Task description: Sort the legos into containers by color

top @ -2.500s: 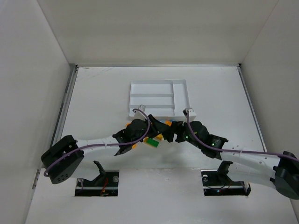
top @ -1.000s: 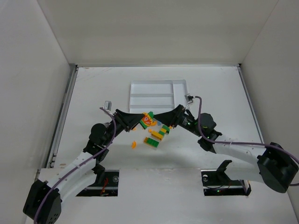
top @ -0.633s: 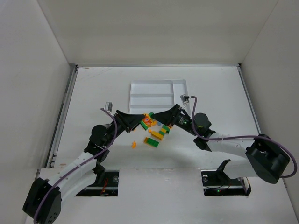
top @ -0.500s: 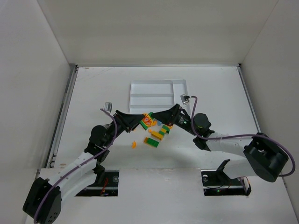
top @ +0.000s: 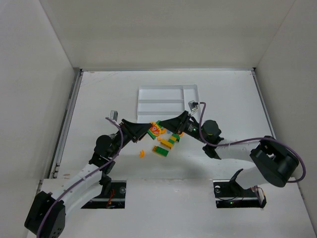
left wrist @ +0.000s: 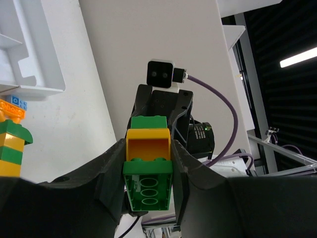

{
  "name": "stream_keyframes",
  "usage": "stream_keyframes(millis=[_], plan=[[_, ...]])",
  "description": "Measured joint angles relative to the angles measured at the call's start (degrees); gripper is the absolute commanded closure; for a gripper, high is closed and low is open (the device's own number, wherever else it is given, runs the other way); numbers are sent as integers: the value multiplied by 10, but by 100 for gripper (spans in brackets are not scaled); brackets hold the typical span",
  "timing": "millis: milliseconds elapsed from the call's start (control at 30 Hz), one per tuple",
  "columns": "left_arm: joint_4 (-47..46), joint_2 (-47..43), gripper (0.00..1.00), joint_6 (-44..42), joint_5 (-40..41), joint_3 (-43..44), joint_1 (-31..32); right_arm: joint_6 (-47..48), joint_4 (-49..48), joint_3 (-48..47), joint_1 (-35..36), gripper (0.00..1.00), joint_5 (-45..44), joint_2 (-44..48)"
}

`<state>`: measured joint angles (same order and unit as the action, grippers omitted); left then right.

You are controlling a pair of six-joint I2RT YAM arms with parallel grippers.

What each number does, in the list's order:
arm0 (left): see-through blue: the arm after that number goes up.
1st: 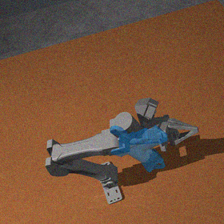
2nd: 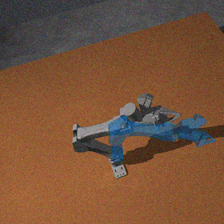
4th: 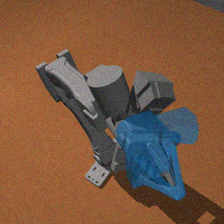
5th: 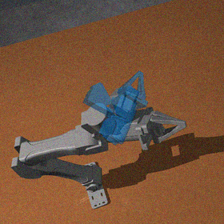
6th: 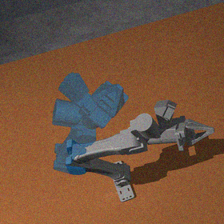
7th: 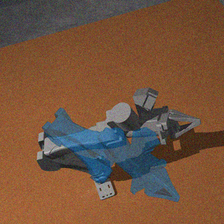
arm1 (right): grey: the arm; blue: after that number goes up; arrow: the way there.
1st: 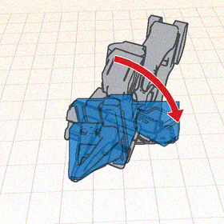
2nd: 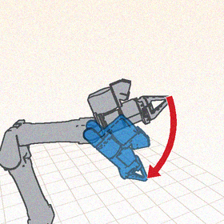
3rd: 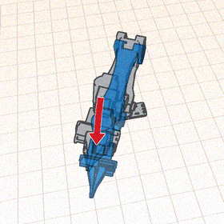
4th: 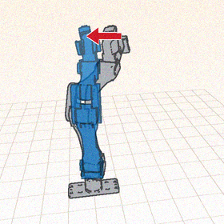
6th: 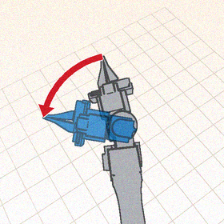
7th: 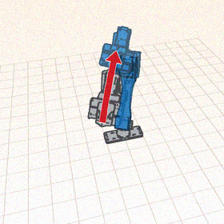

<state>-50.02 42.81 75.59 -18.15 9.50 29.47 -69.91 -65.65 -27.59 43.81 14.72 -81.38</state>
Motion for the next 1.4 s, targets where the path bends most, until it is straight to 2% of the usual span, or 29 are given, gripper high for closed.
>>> stream_keyframes(millis=[167,333,533,733,900,1033,1233,1400], plan=[[14,-28,89,3,-24,-9,-10,0,18,1,-16,67,32,17],[35,-53,89,3,-29,-20,-39,8,23,1,-71,67,22,49],[45,-48,89,0,-41,-20,-52,44,69,-19,-95,67,24,34],[64,-24,87,-8,-41,-20,-75,159,264,-184,-132,66,-42,-81],[90,-7,86,-23,-35,-20,-89,269,429,-340,-122,66,-122,-181],[97,-1,85,-33,-33,-20,-89,334,525,-443,-115,65,-179,-256],[103,-3,85,-39,-33,-20,-90,397,633,-550,-112,65,-233,-339],[116,-23,84,-45,-34,-27,-100,421,676,-563,-90,61,-249,-349]])
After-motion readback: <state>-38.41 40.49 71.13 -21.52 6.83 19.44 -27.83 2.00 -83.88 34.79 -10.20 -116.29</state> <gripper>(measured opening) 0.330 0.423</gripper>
